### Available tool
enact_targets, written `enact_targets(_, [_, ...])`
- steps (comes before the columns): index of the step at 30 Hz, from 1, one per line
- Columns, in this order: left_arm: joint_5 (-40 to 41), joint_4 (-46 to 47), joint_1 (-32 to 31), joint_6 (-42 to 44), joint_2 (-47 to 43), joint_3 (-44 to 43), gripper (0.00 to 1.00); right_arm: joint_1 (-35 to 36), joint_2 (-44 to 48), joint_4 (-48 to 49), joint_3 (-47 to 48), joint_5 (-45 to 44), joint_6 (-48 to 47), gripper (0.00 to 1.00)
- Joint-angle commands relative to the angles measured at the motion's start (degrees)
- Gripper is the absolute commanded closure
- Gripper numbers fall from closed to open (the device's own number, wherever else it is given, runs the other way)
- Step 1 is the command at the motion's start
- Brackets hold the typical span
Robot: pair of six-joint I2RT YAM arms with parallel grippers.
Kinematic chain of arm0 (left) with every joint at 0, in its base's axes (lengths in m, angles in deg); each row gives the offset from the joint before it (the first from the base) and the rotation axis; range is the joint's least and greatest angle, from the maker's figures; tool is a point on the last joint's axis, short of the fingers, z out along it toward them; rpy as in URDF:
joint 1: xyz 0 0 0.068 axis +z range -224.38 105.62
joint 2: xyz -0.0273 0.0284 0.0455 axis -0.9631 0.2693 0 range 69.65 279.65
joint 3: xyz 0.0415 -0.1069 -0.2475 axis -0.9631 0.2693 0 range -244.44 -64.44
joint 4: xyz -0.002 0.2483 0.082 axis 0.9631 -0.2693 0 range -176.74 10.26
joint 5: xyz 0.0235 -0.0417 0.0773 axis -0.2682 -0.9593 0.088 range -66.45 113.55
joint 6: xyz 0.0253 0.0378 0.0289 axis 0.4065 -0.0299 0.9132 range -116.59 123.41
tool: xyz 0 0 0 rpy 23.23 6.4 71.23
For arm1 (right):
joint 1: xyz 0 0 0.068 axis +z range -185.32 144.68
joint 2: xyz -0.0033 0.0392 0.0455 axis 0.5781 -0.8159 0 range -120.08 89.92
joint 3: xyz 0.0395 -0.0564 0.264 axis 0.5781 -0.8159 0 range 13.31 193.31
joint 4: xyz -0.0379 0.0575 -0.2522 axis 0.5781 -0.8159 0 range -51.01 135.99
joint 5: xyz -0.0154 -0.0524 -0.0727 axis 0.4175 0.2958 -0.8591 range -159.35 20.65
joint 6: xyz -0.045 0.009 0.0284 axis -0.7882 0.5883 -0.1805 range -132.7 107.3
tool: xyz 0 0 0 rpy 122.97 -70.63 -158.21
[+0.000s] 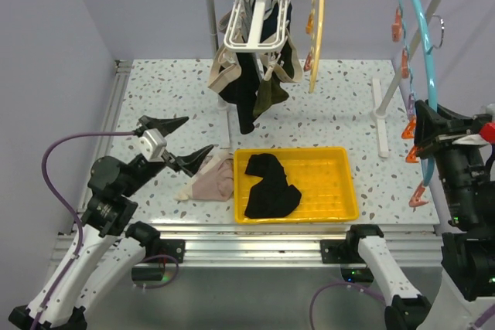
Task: Remove the underwear clipped to the hanger
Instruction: Place the hanger at the clothesline.
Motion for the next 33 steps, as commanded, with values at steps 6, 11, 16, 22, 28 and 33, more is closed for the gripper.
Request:
enact_targets(6, [9.5, 1.0, 0.0, 3.5, -3.5, 1.8, 0.0, 0.0, -8.2, -2.6, -2.2, -3.8, 2.9, 1.0])
enact_targets(11, [11.9, -1.2, 0.0, 3.1, -6.4, 3.3, 0.0, -0.1, -20.7, -3.1, 5.9, -0.8, 5.3, 1.0])
enact_targets(16, [14.9, -6.6, 0.0, 3.1, -7.9, 3.9, 0.0, -0.3, -32.9, -3.9, 20.9, 2.1, 8.5, 1.0])
enact_targets(22, [20.4, -14.9, 0.0, 2.3, -7.9, 2.9, 0.0, -4.6, -44.4, -2.4, 31.7, 7.7, 13.9, 1.0])
enact_targets(28, [21.8, -15.7, 0.0, 0.0, -10.6, 4.7, 0.0, -7.4, -50.8, 0.5, 38.0, 10.4, 16.8, 1.0])
enact_targets(33, [22.0, -15.2, 0.0, -0.9, -10.6, 5.4, 0.0, -7.6, -53.0, 1.1, 39.2, 10.8, 16.9, 1.0])
